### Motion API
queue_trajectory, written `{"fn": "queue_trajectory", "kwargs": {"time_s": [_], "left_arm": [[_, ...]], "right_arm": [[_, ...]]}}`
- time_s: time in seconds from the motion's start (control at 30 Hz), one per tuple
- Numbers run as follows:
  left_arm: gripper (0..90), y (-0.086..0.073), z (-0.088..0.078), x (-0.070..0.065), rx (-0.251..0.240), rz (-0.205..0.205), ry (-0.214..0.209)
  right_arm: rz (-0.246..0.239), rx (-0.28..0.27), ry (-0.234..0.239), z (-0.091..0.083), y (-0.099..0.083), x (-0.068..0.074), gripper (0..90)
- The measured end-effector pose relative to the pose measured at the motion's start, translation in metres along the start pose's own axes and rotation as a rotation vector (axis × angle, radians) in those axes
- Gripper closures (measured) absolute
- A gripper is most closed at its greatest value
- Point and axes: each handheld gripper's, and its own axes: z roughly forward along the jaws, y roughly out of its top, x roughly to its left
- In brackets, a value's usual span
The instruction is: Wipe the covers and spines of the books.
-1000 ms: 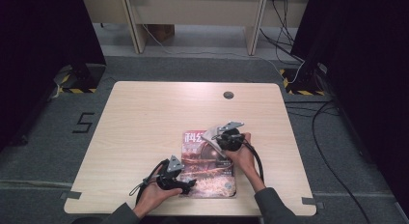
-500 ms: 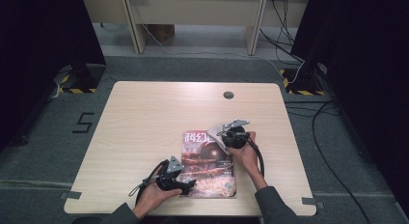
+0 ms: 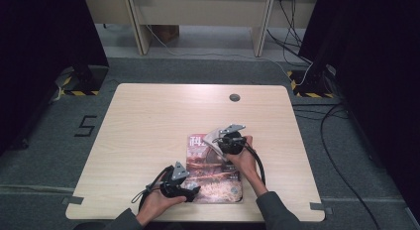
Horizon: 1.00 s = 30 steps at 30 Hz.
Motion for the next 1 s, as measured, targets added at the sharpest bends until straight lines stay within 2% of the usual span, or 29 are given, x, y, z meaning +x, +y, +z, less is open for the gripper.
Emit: {"fn": "queue_trajectory", "kwargs": {"time_s": [0.2,0.73,0.93,1.0], "left_arm": [[18.7,0.000,0.000,0.000,-0.001,-0.001,-0.005],[19.1,0.000,0.000,0.000,0.000,-0.001,-0.003],[19.1,0.000,0.000,0.000,-0.001,-0.001,-0.002],[19.1,-0.001,0.000,0.000,-0.002,-0.001,-0.002]], "right_arm": [[-0.015,-0.002,0.026,0.009,0.009,0.009,75.6],[-0.059,0.029,0.053,0.035,0.042,0.032,75.6],[-0.074,0.039,0.051,0.038,0.047,0.037,75.9],[-0.075,0.036,0.071,0.038,0.046,0.037,75.7]]}}
